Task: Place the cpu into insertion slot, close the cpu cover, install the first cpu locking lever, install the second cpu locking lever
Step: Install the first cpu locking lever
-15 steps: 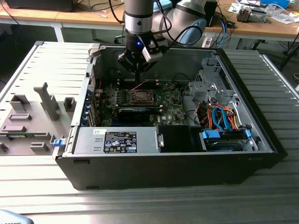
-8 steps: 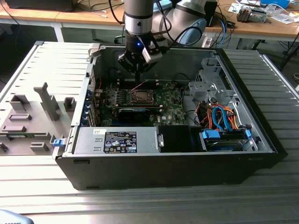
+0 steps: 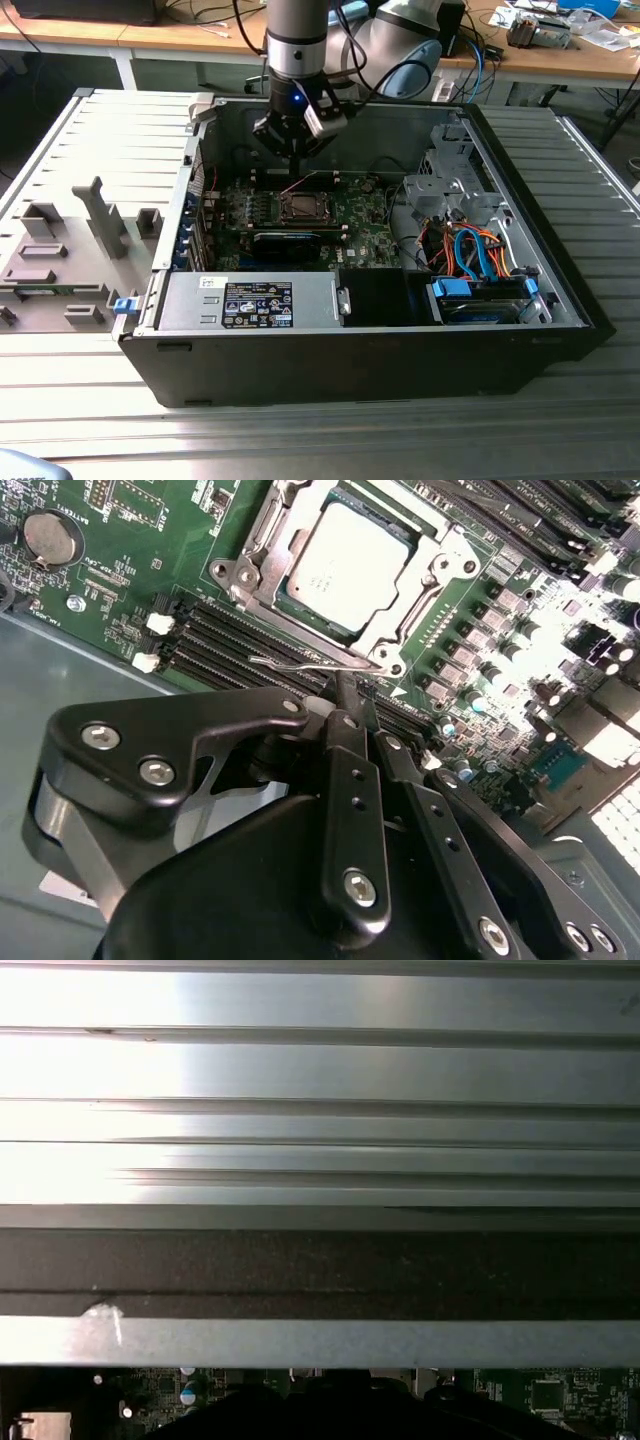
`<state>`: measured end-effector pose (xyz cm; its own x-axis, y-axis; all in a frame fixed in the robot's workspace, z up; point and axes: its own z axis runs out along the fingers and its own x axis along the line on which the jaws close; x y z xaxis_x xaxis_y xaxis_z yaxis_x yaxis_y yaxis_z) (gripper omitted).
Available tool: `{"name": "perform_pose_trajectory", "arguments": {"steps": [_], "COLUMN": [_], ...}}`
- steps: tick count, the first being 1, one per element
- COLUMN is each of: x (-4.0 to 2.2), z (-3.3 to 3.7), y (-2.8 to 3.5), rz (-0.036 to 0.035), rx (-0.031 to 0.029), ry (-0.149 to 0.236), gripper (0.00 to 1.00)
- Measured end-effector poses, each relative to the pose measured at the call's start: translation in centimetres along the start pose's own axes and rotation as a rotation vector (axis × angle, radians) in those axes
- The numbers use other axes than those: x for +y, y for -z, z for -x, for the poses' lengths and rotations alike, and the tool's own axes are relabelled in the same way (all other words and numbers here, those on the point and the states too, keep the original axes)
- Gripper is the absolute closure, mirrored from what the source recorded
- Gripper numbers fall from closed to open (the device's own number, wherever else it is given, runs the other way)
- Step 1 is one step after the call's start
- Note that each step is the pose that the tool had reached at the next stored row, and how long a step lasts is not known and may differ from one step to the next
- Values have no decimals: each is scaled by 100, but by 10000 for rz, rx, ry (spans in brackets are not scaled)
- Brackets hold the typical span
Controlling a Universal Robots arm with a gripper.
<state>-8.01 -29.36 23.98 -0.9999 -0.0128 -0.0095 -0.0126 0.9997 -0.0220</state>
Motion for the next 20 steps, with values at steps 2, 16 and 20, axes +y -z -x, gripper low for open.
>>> {"name": "perform_pose_trajectory", "arguments": {"steps": [2,16,20], "x": [10,68,69], "z": [11,57,91], "y": [-20,-145,-172], "rz": [-1,2,2], "rx": [1,-5,-5], "ry": [-3,334,351], "gripper": [89,89,89]}}
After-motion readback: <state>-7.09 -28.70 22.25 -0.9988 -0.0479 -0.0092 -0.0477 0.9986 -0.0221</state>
